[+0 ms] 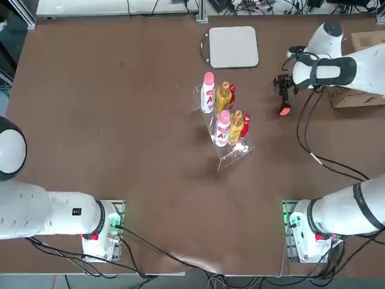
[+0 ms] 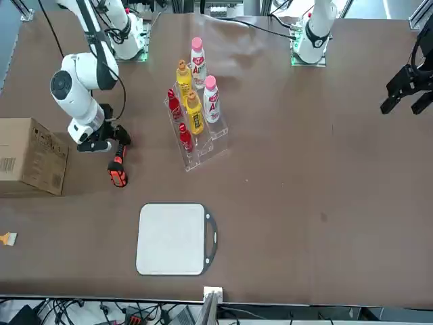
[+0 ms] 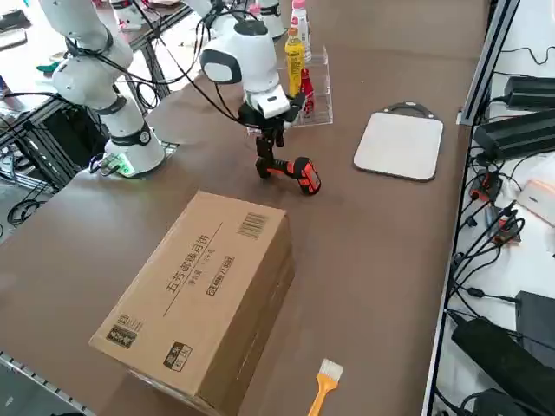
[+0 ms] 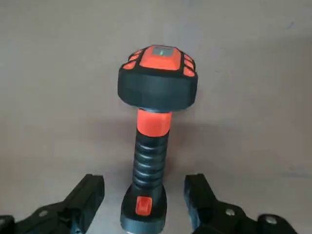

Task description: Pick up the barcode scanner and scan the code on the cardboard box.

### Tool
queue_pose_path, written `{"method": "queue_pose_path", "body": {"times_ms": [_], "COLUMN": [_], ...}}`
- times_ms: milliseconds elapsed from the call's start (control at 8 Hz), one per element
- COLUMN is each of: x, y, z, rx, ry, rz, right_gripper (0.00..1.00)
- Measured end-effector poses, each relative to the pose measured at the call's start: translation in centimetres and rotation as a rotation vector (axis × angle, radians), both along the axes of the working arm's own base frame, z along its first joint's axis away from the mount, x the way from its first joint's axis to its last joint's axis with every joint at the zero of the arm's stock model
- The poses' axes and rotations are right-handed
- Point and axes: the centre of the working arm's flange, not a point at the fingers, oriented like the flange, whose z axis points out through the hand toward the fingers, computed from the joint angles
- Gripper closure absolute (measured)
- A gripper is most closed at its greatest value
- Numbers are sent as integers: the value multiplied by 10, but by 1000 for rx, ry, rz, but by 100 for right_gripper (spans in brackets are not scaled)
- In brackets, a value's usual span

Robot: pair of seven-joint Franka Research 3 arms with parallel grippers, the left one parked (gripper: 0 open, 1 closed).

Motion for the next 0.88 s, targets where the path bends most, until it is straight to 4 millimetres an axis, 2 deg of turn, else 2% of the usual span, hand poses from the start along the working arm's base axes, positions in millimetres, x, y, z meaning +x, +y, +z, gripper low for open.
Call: {"method": "queue_pose_path", "body": {"times_ms": [625,875], "x": [-4,-5], "y": [1,3], "z": [-40,-47], "rx": [-3,-4], "ry": [47,50], "rz": [2,5], "right_gripper": [0,0]}}
